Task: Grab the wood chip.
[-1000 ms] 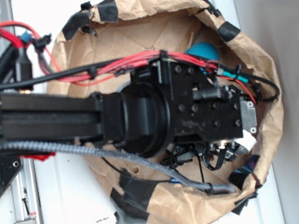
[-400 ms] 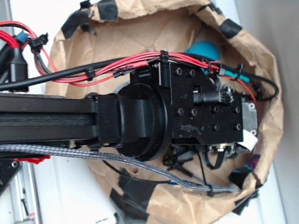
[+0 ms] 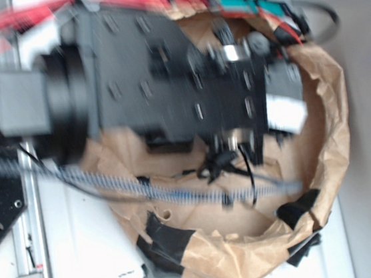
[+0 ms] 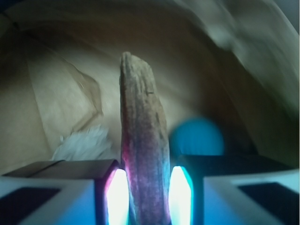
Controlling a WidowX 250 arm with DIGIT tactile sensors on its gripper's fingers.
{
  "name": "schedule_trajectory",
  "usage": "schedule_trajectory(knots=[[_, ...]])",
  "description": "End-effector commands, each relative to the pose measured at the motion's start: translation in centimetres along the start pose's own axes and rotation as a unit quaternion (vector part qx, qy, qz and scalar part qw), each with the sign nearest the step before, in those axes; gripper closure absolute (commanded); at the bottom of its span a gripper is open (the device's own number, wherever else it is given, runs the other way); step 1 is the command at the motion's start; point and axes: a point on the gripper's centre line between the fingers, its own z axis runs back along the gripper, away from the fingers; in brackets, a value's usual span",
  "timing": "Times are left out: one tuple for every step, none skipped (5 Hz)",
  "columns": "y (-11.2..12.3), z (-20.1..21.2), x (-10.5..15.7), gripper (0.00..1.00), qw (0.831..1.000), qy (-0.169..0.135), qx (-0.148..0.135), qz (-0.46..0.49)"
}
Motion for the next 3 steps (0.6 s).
schedule_trajectory(knots=[[-0.6, 2.5, -1.0, 1.0, 0.987, 0.058, 0.103, 0.108], [-1.9, 2.9, -1.4, 0.96, 0.978, 0.038, 0.082, 0.187], [-2.1, 2.9, -2.0, 1.0, 0.966, 0.051, 0.057, 0.247]])
